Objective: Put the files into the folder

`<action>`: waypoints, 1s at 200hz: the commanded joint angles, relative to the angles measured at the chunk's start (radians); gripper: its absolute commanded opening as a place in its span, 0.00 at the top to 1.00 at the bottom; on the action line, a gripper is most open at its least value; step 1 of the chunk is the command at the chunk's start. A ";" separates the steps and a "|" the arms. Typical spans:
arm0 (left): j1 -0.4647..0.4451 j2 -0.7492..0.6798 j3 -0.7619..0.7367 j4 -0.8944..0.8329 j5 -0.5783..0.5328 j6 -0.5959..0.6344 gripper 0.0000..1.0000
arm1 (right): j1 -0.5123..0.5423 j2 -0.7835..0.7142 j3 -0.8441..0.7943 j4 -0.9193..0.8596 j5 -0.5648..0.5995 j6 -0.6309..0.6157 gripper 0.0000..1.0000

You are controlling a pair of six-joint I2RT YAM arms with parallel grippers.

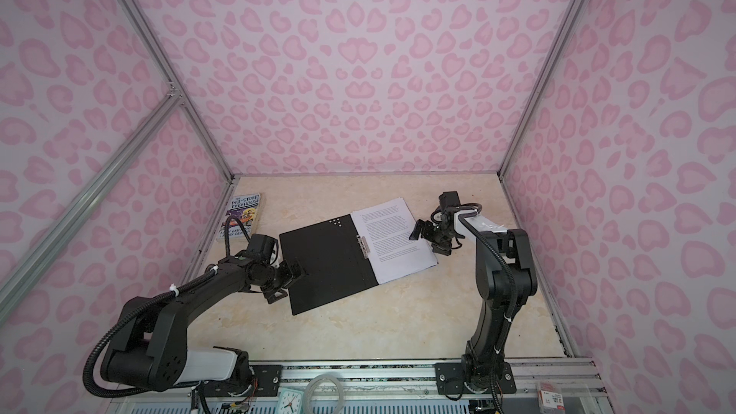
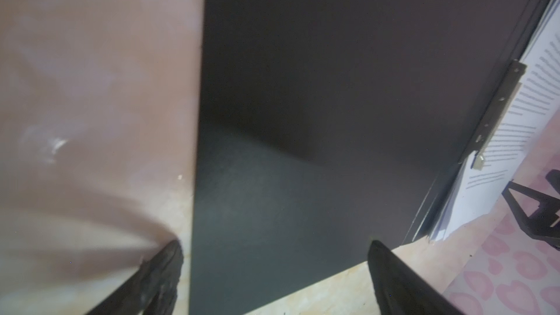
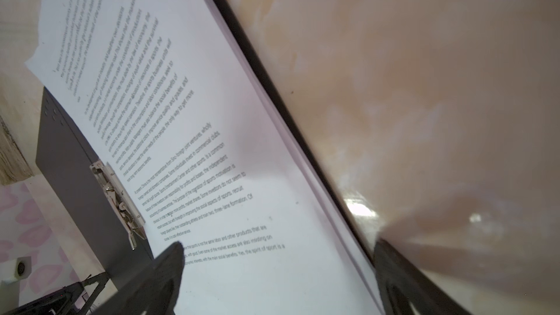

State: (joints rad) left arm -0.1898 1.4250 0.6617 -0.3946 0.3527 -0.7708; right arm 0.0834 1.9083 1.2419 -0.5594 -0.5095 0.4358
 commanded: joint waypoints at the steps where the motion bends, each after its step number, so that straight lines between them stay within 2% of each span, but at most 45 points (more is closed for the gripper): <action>1: 0.007 0.066 -0.042 0.106 -0.015 0.044 0.03 | 0.009 0.042 -0.001 -0.025 -0.051 -0.011 0.02; 17: 0.022 0.080 -0.075 0.206 0.037 0.047 0.03 | 0.023 0.054 0.006 -0.035 -0.057 -0.023 0.02; 43: 0.035 0.043 -0.091 0.406 0.221 0.032 0.03 | 0.053 0.089 0.030 -0.071 -0.070 -0.046 0.02; 69: 0.036 -0.005 -0.016 0.449 0.329 0.045 0.03 | 0.081 0.095 0.034 -0.083 -0.057 -0.053 0.02; 91: 0.032 -0.030 0.029 0.494 0.404 0.007 0.03 | 0.091 0.094 0.041 -0.088 -0.062 -0.049 0.02; 134: 0.008 -0.129 0.087 0.496 0.418 -0.049 0.03 | 0.093 0.105 0.063 -0.105 -0.075 -0.051 0.02; 161: -0.045 -0.165 0.157 0.480 0.418 -0.066 0.03 | 0.094 0.101 0.067 -0.101 -0.081 -0.049 0.02; 180: -0.061 -0.185 0.210 0.417 0.361 -0.062 0.03 | 0.092 0.109 0.079 -0.113 -0.062 -0.042 0.02; 200: -0.003 -0.190 0.219 0.347 0.281 -0.095 0.03 | 0.091 0.077 0.073 -0.096 -0.025 -0.027 0.02</action>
State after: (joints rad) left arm -0.2363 1.2430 0.8654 0.0357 0.7147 -0.8257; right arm 0.1711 1.9877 1.3327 -0.5331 -0.5781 0.3737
